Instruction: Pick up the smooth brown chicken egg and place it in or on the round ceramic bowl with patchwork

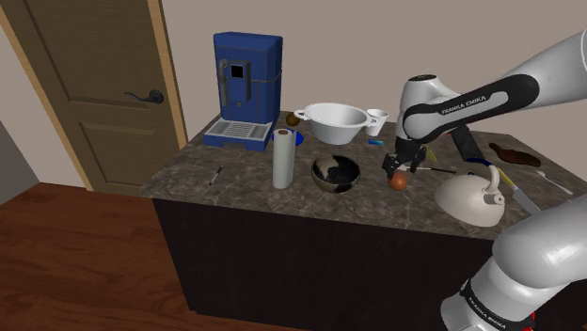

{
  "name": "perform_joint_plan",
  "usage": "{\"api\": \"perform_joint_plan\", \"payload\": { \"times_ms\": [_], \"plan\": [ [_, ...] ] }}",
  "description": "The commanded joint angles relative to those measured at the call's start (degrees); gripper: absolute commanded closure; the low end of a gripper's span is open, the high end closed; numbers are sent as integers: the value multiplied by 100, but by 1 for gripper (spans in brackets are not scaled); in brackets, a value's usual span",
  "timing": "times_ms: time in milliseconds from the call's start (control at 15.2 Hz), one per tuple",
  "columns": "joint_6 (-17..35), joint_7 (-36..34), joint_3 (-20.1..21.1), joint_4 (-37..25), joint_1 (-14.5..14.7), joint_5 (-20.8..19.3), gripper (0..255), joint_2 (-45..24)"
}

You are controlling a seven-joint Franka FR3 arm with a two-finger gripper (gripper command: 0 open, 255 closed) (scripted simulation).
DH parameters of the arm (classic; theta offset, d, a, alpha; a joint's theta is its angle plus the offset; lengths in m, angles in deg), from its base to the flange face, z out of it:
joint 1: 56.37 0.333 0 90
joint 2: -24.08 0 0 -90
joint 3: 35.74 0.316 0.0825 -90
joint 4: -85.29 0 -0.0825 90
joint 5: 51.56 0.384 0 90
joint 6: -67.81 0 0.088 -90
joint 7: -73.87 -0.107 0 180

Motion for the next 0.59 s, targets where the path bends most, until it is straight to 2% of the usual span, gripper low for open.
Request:
{"api": "perform_joint_plan", "payload": {
  "times_ms": [0, 528],
  "plan": [
    [216, -146, -16, 2, -94, -114, 0, -189],
    [817, -225, -78, 225, -180, -269, 0, -561]
  ]
}}
